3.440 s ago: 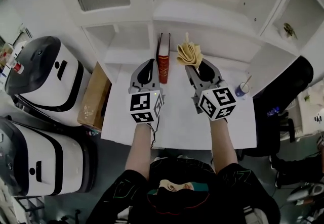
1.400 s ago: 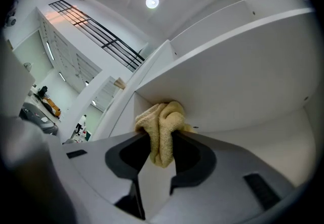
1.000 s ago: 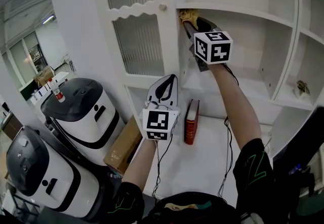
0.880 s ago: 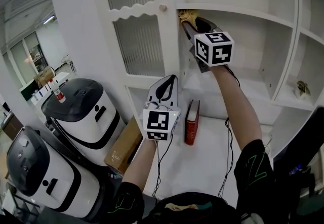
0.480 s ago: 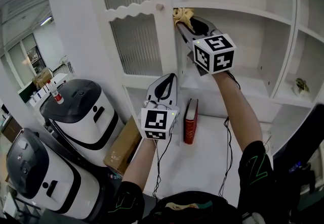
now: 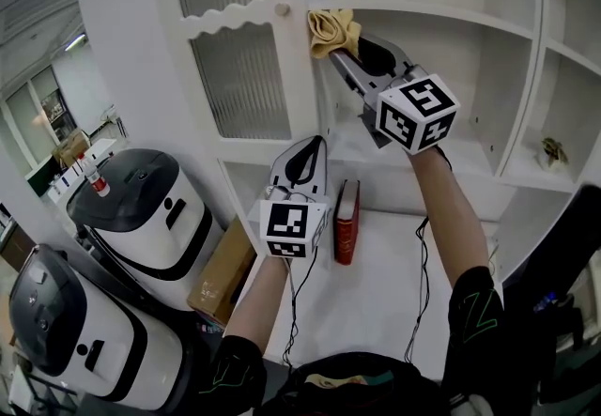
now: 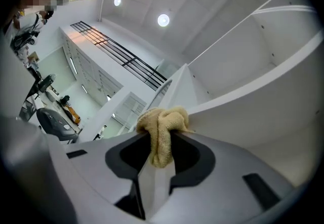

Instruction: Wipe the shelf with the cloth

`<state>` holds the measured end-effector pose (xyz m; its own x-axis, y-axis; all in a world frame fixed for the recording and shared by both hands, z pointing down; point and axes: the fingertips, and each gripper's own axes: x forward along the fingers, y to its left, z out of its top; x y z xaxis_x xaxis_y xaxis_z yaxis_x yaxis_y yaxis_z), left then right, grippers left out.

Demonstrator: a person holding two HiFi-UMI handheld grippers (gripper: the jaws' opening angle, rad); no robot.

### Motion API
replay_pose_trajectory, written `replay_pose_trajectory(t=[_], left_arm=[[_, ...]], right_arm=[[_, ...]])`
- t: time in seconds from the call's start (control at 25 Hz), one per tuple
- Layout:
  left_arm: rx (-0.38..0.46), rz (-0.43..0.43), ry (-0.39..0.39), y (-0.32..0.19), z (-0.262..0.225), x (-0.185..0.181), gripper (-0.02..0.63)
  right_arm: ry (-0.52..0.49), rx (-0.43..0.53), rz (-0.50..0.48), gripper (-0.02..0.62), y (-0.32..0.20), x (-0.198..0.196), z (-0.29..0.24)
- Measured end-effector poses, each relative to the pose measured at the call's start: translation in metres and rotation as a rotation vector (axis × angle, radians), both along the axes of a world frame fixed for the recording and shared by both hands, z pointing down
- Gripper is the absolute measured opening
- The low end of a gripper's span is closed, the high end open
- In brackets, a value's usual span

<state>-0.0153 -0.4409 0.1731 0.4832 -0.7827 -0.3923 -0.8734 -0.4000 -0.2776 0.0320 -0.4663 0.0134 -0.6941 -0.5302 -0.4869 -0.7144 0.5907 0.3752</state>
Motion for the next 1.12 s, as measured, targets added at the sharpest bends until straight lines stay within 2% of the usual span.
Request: replay_pose_trajectory(t=[0.36, 0.68, 0.88, 1.12], left_arm=[[0.006, 0.043, 0.008, 0.009, -0.004, 0.006, -0.002], [-0.004, 0.024, 0.028, 0.013, -0.001, -0.001, -0.002], [-0.018, 0.013, 0.019, 0.015, 0.005, -0.012, -0.002], [-0.029, 0.008, 0.027, 0.017, 0.007, -0.016, -0.002]], right_arm=[[-0.052, -0.133, 0.099, 0.118, -0.046, 0.028, 0.029], [0.028, -0.226, 0.136, 0.118, -0.087, 0.014, 0.055], [0.082, -0.218, 0.124, 0.118, -0.083, -0.007, 0.063], [0.145, -0.181, 0.095, 0.118, -0.063, -0.014, 0.063]])
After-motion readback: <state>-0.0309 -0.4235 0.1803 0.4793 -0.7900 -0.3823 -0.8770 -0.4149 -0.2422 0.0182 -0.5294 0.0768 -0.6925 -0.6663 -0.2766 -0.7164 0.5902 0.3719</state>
